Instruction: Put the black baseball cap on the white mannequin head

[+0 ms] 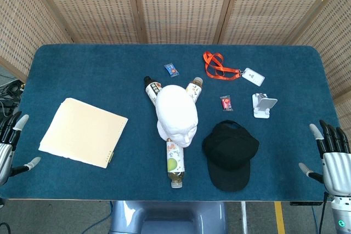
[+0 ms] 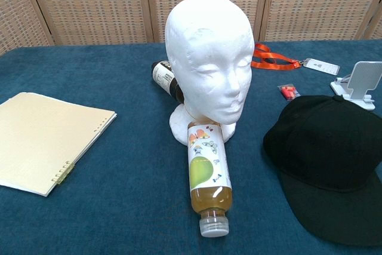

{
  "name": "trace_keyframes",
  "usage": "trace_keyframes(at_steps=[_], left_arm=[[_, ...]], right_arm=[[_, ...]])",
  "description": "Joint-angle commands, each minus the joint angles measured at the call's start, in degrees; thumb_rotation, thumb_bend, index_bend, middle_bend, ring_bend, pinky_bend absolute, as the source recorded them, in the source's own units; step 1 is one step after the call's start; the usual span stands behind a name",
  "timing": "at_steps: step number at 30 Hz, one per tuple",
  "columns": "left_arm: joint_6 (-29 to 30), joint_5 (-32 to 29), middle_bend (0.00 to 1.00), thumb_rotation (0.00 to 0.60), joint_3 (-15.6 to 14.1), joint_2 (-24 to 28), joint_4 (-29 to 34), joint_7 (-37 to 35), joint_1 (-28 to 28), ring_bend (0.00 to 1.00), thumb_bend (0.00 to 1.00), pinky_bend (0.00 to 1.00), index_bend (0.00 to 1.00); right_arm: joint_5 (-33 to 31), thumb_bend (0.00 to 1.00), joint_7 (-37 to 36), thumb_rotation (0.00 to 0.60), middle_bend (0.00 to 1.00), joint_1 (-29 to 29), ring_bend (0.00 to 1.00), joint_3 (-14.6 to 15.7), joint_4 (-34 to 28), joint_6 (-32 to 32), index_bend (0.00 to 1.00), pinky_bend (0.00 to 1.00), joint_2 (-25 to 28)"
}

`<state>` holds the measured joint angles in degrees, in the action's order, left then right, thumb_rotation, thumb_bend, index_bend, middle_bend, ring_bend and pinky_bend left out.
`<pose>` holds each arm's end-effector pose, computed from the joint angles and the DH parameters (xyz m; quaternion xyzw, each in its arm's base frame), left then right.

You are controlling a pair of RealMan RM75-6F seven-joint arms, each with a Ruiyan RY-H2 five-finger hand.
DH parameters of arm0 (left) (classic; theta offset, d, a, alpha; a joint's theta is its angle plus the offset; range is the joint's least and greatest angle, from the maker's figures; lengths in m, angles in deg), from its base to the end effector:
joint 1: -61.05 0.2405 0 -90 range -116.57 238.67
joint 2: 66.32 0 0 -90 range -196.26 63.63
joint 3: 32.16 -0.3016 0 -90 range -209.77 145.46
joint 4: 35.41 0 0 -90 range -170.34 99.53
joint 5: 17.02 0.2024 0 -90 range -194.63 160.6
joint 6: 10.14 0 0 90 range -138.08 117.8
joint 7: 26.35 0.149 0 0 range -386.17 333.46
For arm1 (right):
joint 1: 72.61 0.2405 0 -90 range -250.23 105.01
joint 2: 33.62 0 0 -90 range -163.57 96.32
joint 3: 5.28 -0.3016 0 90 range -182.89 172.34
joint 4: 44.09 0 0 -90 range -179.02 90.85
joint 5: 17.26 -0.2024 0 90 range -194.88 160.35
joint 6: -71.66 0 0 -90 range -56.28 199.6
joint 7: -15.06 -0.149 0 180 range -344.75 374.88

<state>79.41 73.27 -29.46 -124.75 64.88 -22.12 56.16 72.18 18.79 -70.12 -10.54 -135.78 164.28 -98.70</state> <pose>-0.3117 0.1855 0.2146 -0.6087 -0.3377 -0.4163 0.5850 -0.3384 -0.1810 0.2015 0.5783 -0.3182 0.4207 0.6224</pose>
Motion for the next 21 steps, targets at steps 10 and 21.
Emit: trace_keyframes(at_steps=[10,21], left_arm=[[-0.1,-0.5,0.00,0.600,0.0,0.5,-1.4,-1.7,0.2,0.00,0.00,0.00,0.00],[-2.4,-1.8,0.00,0.600,0.6,0.0,-1.3,0.0,-1.1,0.00,0.00,0.00,0.00]], right_arm=[[0.8,0.00,1.3,0.600,0.37,0.3,0.42,0.5,-0.2,-0.5,0.00,0.17,-0.4],[13.1,0.00,1.9,0.600,0.91,3.1,1.00,7.9,4.8,-5.5,0.00,1.00,-1.1]])
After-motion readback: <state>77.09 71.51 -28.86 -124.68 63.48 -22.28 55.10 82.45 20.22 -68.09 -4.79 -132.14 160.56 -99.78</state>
